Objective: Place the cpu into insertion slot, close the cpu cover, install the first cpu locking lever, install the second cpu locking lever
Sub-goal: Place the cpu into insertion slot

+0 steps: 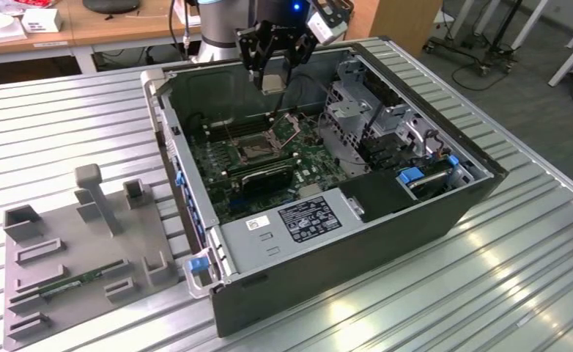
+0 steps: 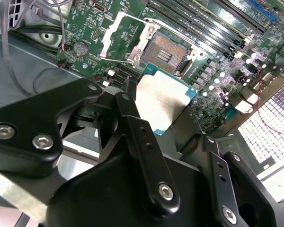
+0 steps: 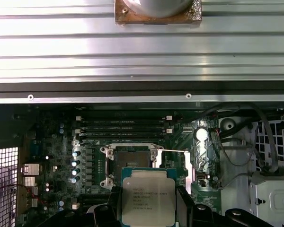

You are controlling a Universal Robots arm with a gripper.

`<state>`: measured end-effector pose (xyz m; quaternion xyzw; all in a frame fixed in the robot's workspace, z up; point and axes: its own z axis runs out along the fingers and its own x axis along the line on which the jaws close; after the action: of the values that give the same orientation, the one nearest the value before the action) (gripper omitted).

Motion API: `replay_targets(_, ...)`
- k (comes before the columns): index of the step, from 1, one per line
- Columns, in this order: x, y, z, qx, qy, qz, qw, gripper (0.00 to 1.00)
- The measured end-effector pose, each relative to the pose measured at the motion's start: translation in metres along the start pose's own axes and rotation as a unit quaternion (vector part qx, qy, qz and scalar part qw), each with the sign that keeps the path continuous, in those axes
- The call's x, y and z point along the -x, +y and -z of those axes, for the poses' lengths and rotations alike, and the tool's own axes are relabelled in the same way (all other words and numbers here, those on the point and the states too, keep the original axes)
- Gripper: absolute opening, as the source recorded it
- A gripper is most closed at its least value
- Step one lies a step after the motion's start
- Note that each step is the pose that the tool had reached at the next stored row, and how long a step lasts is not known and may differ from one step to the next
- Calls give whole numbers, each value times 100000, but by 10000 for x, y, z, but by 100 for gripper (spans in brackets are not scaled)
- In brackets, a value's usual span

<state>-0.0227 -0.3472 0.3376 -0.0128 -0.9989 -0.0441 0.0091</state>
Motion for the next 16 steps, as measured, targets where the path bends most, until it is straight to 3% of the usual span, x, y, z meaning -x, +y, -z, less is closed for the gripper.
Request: replay_targets(16,1,-3,-38,-2,-2,0,100000,55)
